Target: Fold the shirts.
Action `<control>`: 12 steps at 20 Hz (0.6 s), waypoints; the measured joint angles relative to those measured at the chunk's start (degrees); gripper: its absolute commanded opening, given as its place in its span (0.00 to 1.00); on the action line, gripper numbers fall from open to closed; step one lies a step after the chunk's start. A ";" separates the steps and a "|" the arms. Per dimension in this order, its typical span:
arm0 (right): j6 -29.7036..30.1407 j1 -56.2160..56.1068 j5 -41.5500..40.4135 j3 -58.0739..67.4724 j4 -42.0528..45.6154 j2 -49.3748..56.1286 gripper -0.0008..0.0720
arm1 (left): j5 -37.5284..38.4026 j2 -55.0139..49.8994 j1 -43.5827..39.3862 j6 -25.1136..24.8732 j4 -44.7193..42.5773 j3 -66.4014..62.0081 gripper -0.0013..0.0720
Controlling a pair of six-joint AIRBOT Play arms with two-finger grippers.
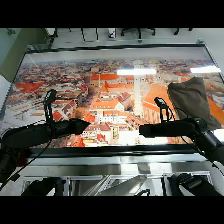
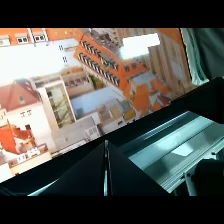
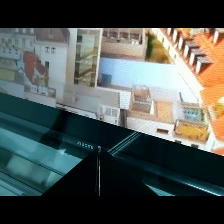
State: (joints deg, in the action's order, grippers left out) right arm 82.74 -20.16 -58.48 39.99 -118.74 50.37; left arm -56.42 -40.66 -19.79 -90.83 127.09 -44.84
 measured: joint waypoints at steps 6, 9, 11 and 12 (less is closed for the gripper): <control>0.00 0.00 -0.02 -0.02 0.00 0.00 0.05 | 0.48 0.00 0.02 0.79 -9.27 -1.38 0.04; 0.00 0.00 -0.02 -0.02 -0.02 0.00 0.05 | -5.68 0.00 0.04 6.19 -29.90 -4.46 0.96; 0.00 0.00 -0.02 -0.02 0.00 0.00 0.05 | -11.28 -0.02 0.31 10.95 -46.12 -4.92 0.97; 0.00 0.00 -0.02 -0.02 0.00 0.00 0.05 | -13.57 -0.04 0.96 12.76 -53.07 -4.28 0.96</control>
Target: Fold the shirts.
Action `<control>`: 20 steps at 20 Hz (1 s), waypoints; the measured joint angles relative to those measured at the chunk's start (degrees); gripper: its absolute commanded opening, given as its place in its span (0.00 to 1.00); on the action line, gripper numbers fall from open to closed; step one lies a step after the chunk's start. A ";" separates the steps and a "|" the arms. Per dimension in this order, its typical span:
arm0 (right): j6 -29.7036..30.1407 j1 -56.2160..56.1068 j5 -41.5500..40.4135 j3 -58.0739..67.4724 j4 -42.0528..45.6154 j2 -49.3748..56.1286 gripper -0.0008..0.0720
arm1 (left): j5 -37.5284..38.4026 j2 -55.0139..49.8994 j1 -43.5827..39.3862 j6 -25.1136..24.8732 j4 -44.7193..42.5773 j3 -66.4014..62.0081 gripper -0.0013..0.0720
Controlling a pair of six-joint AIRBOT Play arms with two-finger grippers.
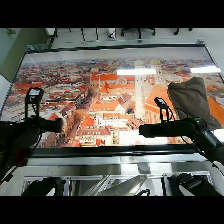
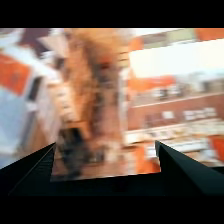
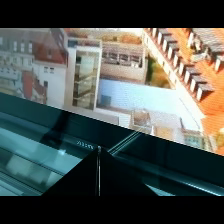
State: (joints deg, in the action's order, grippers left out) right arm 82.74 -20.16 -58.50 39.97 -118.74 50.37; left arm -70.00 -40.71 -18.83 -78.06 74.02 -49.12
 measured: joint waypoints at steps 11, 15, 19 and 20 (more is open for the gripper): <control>0.00 0.00 0.00 0.00 0.00 0.00 0.05 | 1.49 -12.98 33.31 4.94 -21.86 16.02 0.97; 0.00 0.00 -0.02 0.00 0.00 0.00 0.05 | 6.14 -22.32 44.46 4.57 -22.60 15.32 0.97; 0.00 0.00 -0.02 0.00 0.00 0.00 0.05 | 7.69 -31.26 50.49 4.52 -22.82 9.14 0.95; 0.00 0.00 -0.02 0.00 0.00 0.00 0.05 | 7.78 -33.48 51.47 4.52 -22.82 7.34 0.62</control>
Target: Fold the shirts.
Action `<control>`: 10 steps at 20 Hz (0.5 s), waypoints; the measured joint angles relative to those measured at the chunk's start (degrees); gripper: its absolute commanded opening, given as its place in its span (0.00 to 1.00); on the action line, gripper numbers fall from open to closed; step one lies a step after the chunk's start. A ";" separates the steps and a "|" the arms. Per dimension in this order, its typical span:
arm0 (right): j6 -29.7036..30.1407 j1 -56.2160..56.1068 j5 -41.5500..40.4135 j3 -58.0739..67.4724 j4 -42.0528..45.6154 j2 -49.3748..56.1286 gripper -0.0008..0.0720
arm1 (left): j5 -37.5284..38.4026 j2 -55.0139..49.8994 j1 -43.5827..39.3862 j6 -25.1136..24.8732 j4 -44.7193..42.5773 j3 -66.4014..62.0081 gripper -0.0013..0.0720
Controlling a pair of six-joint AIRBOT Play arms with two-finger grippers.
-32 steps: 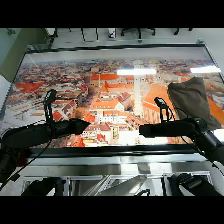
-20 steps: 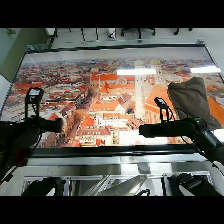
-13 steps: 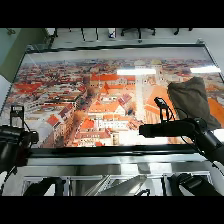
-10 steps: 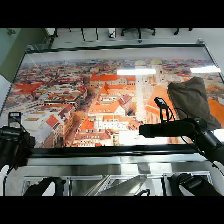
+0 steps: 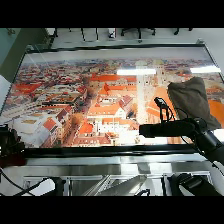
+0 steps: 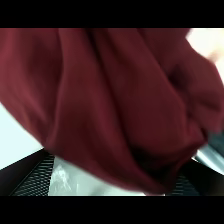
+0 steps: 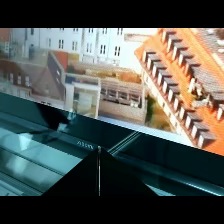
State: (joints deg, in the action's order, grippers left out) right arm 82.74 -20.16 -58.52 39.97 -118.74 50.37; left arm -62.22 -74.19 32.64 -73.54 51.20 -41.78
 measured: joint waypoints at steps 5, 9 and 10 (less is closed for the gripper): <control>0.00 0.00 0.00 0.00 0.00 0.00 0.05 | -2.84 -7.23 0.42 -1.57 -0.07 -7.32 0.04; 0.00 0.00 0.00 0.00 -0.02 0.00 0.05 | -8.13 -6.45 -6.08 -5.73 4.76 -13.92 0.04; 0.00 0.00 0.02 0.00 -0.02 0.00 0.05 | -9.31 -5.20 -8.61 -6.78 7.28 -16.09 0.04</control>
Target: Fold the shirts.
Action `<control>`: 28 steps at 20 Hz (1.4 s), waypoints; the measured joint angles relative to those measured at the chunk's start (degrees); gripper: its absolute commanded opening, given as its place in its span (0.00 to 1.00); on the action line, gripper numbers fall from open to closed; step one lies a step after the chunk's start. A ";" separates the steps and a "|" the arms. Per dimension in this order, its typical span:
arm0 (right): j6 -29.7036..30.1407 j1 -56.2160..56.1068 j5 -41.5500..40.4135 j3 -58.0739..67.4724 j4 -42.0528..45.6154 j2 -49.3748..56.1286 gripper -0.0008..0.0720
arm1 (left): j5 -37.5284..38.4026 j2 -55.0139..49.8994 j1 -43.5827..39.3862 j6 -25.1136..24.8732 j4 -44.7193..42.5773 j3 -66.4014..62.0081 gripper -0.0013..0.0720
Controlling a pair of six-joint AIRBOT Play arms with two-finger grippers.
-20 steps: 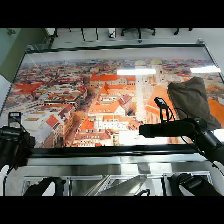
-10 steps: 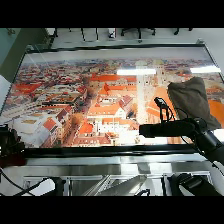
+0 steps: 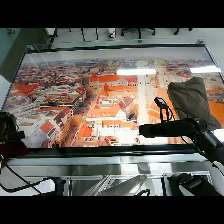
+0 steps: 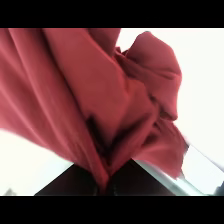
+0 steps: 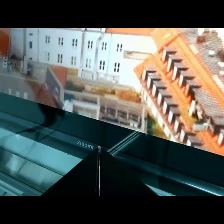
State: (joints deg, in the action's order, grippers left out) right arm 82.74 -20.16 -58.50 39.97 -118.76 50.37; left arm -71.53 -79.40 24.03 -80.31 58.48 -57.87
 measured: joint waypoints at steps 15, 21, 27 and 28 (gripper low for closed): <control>0.00 0.00 -0.02 0.00 0.02 0.00 0.05 | 2.10 8.57 -56.46 -3.08 33.68 -20.24 0.04; 0.07 1.88 -0.70 1.51 0.20 0.00 0.45 | 0.57 -1.44 -60.24 -1.22 41.13 -22.34 0.94; 5.88 11.06 -6.49 7.02 0.33 0.37 0.73 | -10.27 5.18 -50.56 -4.26 44.26 -20.13 0.94; 6.73 11.85 -6.95 7.26 0.35 0.92 0.73 | -10.14 7.72 -49.07 -4.46 45.46 -16.37 0.94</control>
State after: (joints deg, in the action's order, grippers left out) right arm 89.47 -8.32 -65.45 47.22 -118.41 51.29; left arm -81.67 -71.68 -25.04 -84.77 103.94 -74.24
